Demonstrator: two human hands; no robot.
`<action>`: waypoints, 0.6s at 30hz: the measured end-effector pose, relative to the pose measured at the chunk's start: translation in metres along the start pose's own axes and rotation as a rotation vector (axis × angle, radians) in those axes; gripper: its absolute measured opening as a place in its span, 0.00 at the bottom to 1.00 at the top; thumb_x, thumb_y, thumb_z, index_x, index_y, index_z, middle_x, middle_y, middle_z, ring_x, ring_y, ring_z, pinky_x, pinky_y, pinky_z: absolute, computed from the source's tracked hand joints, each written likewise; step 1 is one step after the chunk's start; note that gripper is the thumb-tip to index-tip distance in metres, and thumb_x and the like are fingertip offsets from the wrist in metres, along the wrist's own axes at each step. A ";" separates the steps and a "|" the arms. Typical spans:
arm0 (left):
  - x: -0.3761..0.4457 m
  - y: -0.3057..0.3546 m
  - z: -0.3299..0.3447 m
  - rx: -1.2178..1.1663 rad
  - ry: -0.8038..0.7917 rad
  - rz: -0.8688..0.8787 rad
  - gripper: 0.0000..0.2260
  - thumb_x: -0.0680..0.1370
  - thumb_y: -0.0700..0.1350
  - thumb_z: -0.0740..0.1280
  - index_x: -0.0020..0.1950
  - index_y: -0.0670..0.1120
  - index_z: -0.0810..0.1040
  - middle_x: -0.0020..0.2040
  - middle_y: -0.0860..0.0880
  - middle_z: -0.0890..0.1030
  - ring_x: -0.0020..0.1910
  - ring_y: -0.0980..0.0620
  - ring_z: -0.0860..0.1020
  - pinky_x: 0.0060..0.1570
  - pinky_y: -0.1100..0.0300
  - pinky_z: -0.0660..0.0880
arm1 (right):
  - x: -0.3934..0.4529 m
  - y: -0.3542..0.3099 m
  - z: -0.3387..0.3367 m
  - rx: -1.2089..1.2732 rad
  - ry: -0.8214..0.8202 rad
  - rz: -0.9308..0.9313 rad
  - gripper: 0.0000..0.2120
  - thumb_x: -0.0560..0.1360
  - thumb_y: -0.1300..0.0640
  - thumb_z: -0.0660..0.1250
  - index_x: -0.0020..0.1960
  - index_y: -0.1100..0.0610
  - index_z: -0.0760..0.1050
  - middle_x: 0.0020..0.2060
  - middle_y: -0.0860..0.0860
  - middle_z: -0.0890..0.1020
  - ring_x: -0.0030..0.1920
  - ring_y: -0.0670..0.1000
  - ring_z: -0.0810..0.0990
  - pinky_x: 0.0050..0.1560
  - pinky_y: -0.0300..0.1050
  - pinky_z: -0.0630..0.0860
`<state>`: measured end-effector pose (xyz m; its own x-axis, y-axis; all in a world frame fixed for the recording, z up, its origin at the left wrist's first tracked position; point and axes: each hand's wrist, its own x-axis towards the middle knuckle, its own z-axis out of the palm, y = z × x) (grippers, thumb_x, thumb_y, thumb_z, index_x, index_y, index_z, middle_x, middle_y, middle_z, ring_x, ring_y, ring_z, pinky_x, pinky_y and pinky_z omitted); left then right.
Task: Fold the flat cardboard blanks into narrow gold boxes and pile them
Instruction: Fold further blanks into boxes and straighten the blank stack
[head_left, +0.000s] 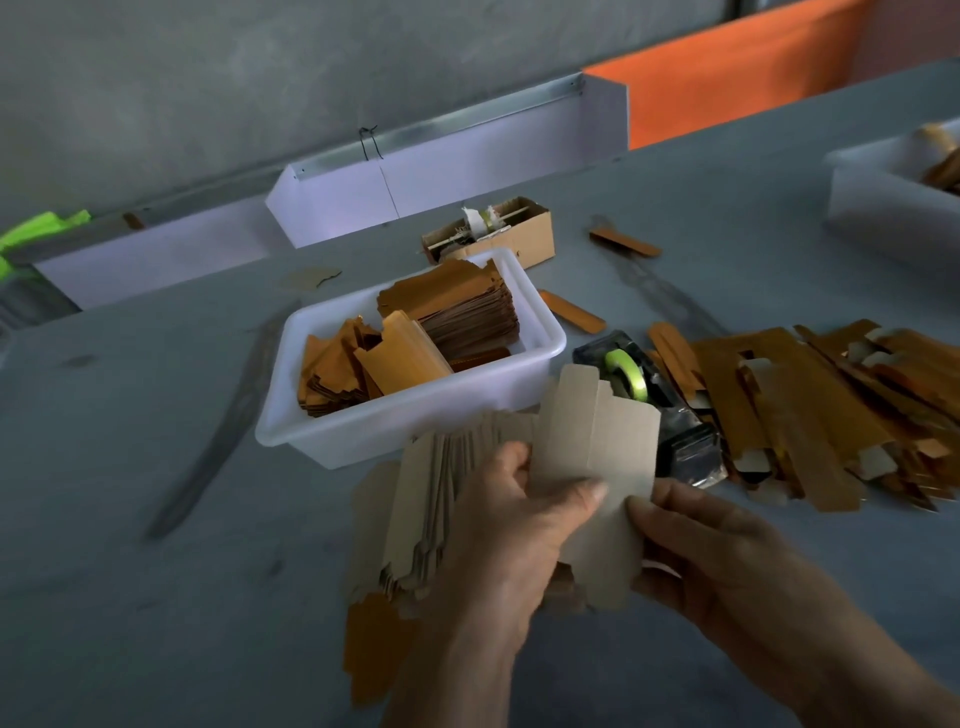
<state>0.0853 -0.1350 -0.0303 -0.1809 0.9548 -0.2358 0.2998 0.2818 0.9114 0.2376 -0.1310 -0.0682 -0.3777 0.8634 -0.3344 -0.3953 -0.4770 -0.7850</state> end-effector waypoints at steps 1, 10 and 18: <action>0.000 -0.001 0.001 0.020 0.002 0.001 0.13 0.69 0.48 0.76 0.50 0.52 0.77 0.45 0.56 0.83 0.41 0.63 0.81 0.32 0.74 0.73 | 0.000 0.001 -0.001 -0.021 -0.001 -0.007 0.09 0.67 0.57 0.65 0.40 0.58 0.84 0.41 0.57 0.84 0.40 0.50 0.83 0.36 0.39 0.79; 0.006 -0.003 0.000 -0.015 -0.035 -0.007 0.12 0.70 0.46 0.75 0.51 0.52 0.78 0.43 0.54 0.83 0.40 0.63 0.80 0.29 0.76 0.70 | 0.000 0.001 -0.002 -0.257 0.068 -0.066 0.09 0.69 0.57 0.67 0.46 0.61 0.81 0.41 0.56 0.85 0.39 0.51 0.83 0.36 0.38 0.77; 0.005 -0.010 0.012 -0.082 0.043 0.004 0.07 0.71 0.43 0.75 0.40 0.54 0.80 0.37 0.60 0.84 0.37 0.65 0.80 0.29 0.74 0.72 | -0.008 0.007 0.017 -0.870 0.455 -0.472 0.08 0.69 0.52 0.70 0.43 0.45 0.70 0.38 0.33 0.79 0.35 0.37 0.78 0.30 0.30 0.72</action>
<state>0.0922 -0.1324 -0.0447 -0.2208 0.9504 -0.2192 0.2235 0.2681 0.9371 0.2241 -0.1442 -0.0621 0.0724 0.9944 0.0770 0.3766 0.0442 -0.9253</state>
